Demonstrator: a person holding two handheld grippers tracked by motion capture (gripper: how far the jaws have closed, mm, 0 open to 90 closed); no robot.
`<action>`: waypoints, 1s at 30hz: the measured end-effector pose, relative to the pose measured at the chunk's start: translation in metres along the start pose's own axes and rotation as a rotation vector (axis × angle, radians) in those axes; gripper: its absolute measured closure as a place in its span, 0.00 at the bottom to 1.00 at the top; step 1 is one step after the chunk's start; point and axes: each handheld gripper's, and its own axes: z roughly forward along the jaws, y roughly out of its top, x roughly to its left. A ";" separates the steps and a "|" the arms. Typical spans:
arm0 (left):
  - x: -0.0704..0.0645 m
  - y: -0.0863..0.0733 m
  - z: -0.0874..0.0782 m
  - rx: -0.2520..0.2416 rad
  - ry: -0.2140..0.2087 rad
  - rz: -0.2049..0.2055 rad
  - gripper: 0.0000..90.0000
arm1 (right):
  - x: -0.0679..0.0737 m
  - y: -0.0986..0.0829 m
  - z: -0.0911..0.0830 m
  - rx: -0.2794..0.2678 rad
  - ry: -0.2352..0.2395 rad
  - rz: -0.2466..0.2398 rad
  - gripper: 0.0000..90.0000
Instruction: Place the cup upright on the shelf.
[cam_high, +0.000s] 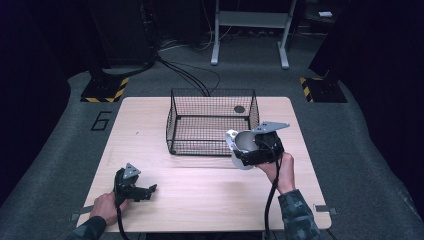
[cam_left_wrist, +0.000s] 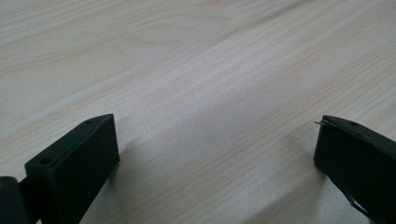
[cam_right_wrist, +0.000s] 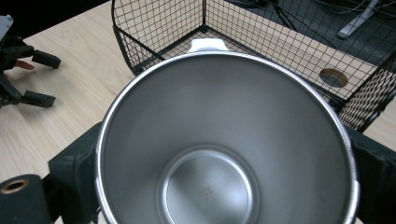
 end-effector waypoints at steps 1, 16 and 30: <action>0.000 0.000 0.000 0.000 0.000 0.000 0.00 | 0.000 0.002 0.001 -0.002 0.002 -0.003 0.07; 0.000 0.000 0.000 0.000 0.000 0.001 0.00 | -0.005 0.028 0.015 -0.009 0.018 -0.005 0.07; 0.000 0.000 0.000 0.001 0.000 0.001 0.00 | -0.012 0.044 0.029 -0.006 0.014 0.008 0.07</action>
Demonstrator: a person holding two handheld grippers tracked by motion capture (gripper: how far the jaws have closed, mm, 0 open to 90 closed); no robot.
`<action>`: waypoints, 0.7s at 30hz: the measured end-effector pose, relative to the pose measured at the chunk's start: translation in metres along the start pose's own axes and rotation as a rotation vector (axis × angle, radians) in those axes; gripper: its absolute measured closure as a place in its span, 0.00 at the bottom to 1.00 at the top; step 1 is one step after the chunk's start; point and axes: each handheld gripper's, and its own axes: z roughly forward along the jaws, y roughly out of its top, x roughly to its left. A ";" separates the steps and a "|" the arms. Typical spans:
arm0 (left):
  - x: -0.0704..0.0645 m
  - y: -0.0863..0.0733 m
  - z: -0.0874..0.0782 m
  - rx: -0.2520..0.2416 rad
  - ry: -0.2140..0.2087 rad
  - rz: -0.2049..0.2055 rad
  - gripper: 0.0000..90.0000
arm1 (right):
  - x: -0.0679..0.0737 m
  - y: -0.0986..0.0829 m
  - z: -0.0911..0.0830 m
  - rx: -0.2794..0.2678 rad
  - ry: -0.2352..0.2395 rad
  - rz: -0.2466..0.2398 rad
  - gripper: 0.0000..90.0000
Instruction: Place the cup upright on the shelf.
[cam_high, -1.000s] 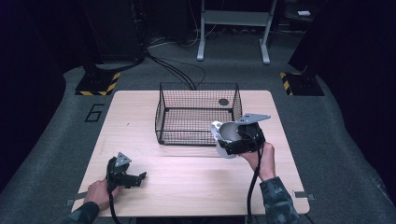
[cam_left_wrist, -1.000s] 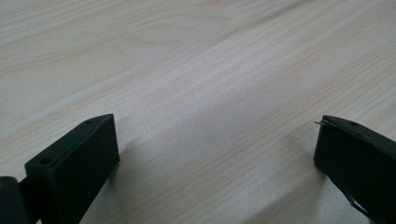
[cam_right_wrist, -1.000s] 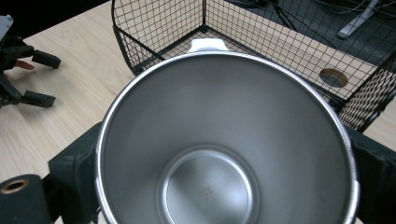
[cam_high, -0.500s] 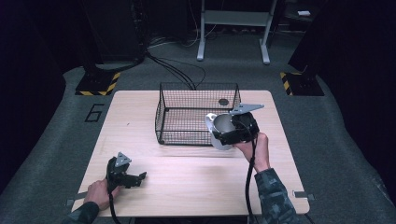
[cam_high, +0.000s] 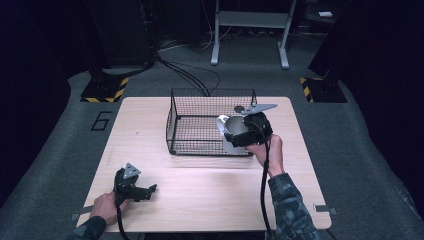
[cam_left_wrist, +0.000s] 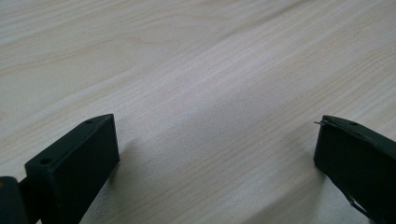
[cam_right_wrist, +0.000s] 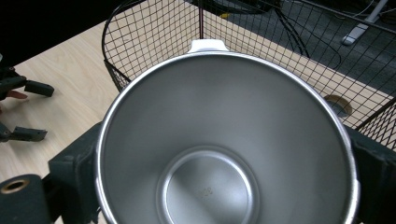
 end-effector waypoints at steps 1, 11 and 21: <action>0.000 0.000 0.000 0.000 0.000 0.000 0.00 | -0.001 0.001 0.002 0.001 -0.004 0.002 0.07; 0.000 0.000 0.000 0.000 0.000 0.000 0.00 | -0.006 0.013 0.014 0.010 -0.010 0.004 0.07; 0.000 0.000 0.000 0.000 0.000 0.001 0.00 | -0.012 0.022 0.025 0.022 -0.020 0.014 0.07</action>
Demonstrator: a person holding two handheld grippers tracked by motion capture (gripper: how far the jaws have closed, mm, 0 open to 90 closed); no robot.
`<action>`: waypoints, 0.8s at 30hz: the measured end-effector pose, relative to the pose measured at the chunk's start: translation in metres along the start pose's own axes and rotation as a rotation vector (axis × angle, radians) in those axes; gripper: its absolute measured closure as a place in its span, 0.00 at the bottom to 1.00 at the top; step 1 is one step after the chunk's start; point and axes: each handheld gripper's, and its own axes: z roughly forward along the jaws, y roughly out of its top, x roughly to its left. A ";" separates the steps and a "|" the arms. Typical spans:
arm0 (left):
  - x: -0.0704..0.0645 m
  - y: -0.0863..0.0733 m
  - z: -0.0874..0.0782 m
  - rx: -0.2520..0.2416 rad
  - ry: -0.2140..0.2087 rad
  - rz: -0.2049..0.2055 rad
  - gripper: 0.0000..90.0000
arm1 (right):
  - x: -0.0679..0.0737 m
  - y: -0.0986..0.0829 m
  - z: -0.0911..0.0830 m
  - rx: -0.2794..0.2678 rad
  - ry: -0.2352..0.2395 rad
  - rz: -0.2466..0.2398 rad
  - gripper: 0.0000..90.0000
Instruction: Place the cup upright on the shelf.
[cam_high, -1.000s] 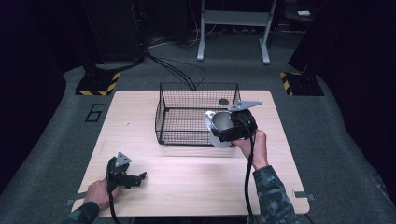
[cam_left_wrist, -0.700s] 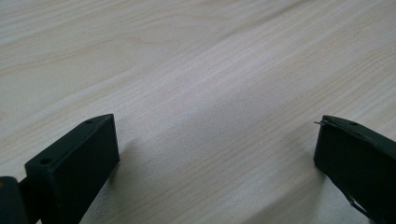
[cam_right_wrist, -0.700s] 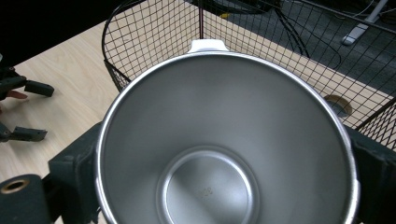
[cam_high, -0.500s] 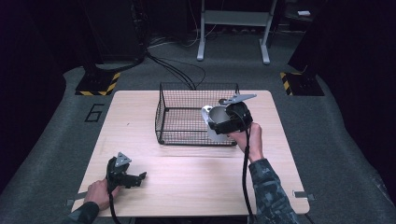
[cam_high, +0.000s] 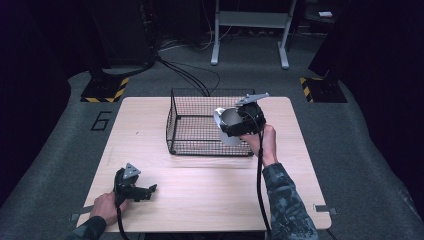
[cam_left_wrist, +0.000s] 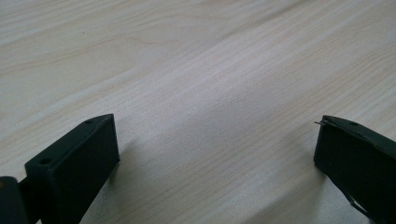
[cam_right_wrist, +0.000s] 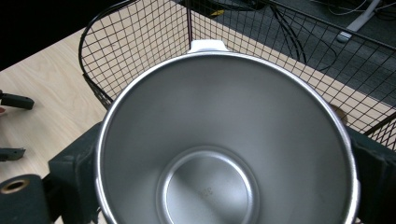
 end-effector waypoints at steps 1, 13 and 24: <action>0.000 0.000 0.000 0.000 0.000 -0.001 0.00 | -0.001 0.001 0.001 0.003 0.001 -0.002 0.07; 0.000 0.000 0.000 0.000 -0.001 0.000 0.00 | -0.008 0.007 0.016 0.021 -0.014 0.010 0.07; 0.000 0.000 0.000 0.000 -0.001 0.000 0.00 | -0.013 0.016 0.027 0.038 -0.026 0.016 0.07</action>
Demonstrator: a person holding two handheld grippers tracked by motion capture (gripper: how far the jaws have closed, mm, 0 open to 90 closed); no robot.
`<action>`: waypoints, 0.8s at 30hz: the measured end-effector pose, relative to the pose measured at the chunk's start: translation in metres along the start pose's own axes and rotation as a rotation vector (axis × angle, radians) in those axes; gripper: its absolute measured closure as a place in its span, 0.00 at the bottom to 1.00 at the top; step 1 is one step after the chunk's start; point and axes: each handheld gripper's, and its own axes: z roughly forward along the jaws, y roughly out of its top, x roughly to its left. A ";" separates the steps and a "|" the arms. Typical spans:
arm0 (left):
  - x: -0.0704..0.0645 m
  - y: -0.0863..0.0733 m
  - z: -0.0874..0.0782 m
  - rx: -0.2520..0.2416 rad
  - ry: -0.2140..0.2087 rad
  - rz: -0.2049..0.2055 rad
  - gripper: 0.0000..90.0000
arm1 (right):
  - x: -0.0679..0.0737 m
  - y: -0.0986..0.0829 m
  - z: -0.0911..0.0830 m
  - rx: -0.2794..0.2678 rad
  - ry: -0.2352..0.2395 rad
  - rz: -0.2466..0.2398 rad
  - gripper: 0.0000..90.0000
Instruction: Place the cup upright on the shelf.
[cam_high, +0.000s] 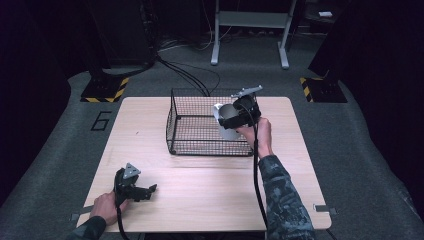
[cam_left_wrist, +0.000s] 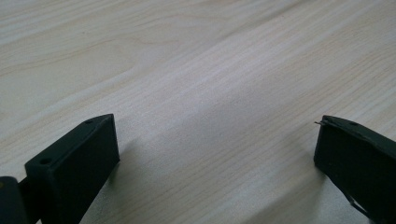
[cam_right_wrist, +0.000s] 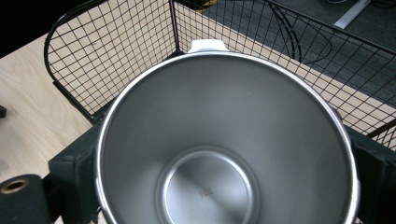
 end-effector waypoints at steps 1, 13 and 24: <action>0.000 0.000 0.000 0.000 0.000 0.000 0.00 | 0.000 0.001 0.003 0.008 -0.007 0.002 0.07; 0.000 0.000 0.000 0.000 0.000 0.000 0.00 | -0.003 0.010 0.025 0.058 -0.012 0.010 0.07; 0.000 0.000 0.000 -0.001 0.000 0.000 0.00 | -0.006 0.012 0.049 0.111 -0.020 0.009 0.07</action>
